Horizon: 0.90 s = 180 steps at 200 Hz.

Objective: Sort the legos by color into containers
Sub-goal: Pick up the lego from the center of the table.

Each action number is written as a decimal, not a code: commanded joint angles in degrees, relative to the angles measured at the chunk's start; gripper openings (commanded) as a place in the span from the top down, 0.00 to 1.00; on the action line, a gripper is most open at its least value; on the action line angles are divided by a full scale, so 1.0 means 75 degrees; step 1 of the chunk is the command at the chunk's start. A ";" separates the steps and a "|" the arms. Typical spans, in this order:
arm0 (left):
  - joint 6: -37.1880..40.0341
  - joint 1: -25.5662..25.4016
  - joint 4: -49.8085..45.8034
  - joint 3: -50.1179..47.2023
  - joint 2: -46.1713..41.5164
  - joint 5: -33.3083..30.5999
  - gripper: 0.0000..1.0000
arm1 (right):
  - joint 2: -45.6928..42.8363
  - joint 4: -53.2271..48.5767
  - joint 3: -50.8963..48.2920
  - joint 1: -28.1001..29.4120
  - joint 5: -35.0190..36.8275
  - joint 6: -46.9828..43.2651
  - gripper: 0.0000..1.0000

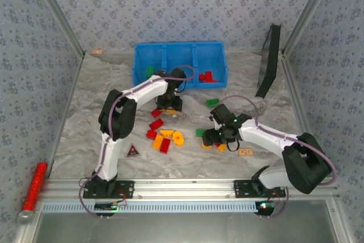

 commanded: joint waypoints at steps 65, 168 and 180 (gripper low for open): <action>0.0211 0.0011 -0.0109 0.0649 0.0545 0.0268 0.44 | -0.0088 -0.0312 -0.0436 0.0149 0.0113 0.0380 0.34; 0.0196 0.0012 -0.0045 0.0449 0.0617 0.0490 0.60 | -0.0407 0.0210 -0.0811 0.0152 -0.0057 0.0906 0.28; 0.0198 0.0017 -0.0038 0.0437 0.0593 0.0490 0.60 | -0.0574 0.0401 -0.0840 0.0089 -0.0236 0.1002 0.25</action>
